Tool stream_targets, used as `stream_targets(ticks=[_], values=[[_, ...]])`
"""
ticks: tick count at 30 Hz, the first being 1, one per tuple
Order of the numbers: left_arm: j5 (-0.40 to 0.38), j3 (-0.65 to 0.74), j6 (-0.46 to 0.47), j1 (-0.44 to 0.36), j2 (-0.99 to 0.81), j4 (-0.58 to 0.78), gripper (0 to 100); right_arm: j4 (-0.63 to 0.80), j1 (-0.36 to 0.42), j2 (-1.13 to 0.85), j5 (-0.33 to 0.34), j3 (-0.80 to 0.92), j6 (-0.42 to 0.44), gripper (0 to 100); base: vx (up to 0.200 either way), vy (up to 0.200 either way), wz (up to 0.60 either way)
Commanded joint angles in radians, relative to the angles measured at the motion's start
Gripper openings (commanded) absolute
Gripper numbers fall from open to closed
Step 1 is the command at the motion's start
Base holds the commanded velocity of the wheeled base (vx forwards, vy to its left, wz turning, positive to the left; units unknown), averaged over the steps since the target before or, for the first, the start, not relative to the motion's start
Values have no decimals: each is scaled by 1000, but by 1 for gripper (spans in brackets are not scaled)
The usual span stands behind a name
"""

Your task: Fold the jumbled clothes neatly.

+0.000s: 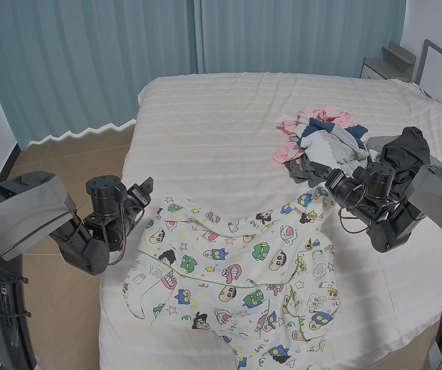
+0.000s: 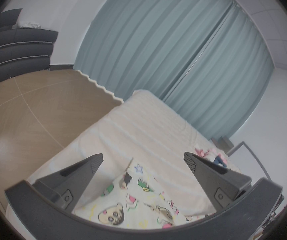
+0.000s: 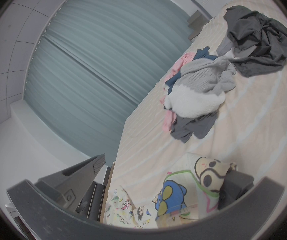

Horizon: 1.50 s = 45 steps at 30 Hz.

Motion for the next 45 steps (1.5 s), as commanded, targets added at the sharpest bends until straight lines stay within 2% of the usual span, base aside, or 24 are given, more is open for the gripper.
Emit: stream_targets(ticks=[1,6,10,11,13,17,20,25,27,29,33,38,40,41,45], values=[[11,-9,20,60,13,-73,100,-3,-53,3,-4,-22,11,100,0,0,0],[18,19,32,94,2,-81,100,10,-76,-9,-26,-20,76,100,0,0,0],[-9,128,45,101,-59,-81,100,198,-83,-66,8,16,76,100,0,0,0],[-60,185,51,100,-91,-81,100,283,-86,-100,23,0,83,100,0,0,0],[-144,251,49,101,-142,-81,100,292,-98,-112,22,-37,123,100,0,0,0],[-250,353,43,114,-232,-81,100,318,-118,-115,-50,-134,280,100,0,0,0],[-302,436,25,125,-301,-81,100,366,-127,-118,-70,-128,286,100,0,0,0],[-497,587,-95,135,-458,-71,100,383,-167,-126,-58,-72,293,100,0,0,0],[-546,653,-109,137,-498,-73,100,398,-148,-129,11,0,267,100,0,0,0],[-549,694,-109,132,-508,-79,100,395,-135,-141,45,44,220,100,0,0,0],[-557,751,-118,138,-548,-79,100,435,-107,-178,49,67,214,100,0,0,0],[-566,869,-119,155,-640,-79,100,626,-107,-261,43,105,175,100,0,0,0],[-572,895,-119,155,-659,-79,100,633,-112,-279,43,130,154,100,0,0,0],[-620,923,-126,155,-696,-68,100,633,-112,-302,51,196,99,100,0,0,0],[-674,923,-224,174,-755,-18,100,606,-67,-299,60,349,-27,100,0,0,0]])
